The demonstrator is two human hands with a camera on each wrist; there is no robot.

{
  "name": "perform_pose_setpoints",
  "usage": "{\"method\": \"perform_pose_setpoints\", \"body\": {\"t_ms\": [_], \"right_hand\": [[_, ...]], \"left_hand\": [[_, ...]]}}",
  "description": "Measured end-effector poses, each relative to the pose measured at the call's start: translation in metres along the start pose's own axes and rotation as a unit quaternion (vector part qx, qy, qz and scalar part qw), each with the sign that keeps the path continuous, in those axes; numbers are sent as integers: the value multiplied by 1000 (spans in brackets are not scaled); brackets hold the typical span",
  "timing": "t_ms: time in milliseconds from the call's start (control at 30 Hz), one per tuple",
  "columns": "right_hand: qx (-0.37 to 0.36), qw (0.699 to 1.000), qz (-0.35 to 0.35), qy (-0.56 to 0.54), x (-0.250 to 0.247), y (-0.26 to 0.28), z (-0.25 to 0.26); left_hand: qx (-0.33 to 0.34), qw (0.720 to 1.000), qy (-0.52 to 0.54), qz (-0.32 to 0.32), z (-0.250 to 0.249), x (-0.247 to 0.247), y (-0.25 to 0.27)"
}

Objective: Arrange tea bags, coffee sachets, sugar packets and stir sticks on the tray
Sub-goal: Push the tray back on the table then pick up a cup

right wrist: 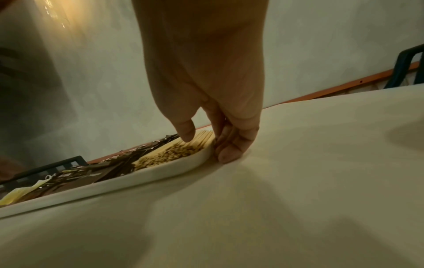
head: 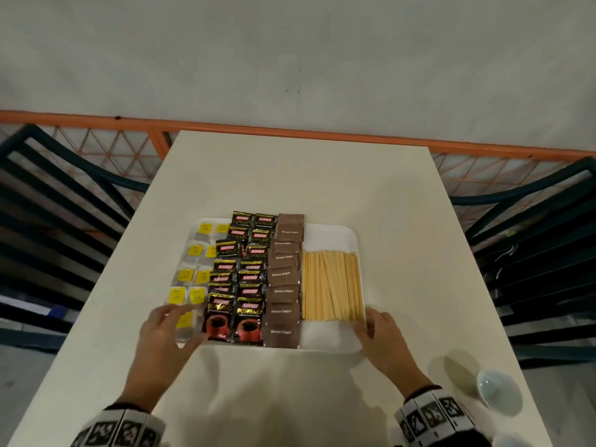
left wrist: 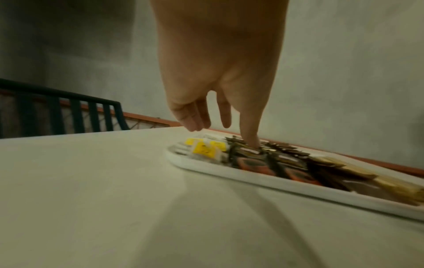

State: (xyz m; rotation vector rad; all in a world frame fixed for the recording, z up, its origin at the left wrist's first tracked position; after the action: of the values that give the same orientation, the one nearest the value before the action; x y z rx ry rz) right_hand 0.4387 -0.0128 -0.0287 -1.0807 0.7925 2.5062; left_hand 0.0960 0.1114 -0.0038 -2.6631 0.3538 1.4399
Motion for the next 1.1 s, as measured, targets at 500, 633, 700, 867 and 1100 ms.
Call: {"method": "perform_pose_setpoints", "body": {"t_ms": [500,633,700,867,1100], "right_hand": [[19,992,-128,-13,24,60,6],[22,988,-152,-21,27,57,6],[19,988,-154,-22,28,55,5],[7,989,-146,-15,27,36,12],[-20,990,-141,20,21,-16,31]], "left_hand": [[-40,988,116,97,66,-14,-10],[-18,989,108,96,67,-18,-13],[-12,988,114,100,66,-18,-14],[-36,987,121,99,66,-16,-26],[-17,975,185,121,49,-22,-60]]}}
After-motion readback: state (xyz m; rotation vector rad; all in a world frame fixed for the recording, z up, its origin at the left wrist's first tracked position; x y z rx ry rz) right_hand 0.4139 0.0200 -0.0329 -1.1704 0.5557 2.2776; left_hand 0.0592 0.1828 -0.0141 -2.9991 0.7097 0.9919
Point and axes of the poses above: each hand's wrist, its own y-axis away from the middle knuckle, its own x-axis out of the palm, z = x × y, the point moved 3 cm from there along -y, towards the middle knuckle, and after that the axes turned 3 degrees about y, right-handed, at the moved point
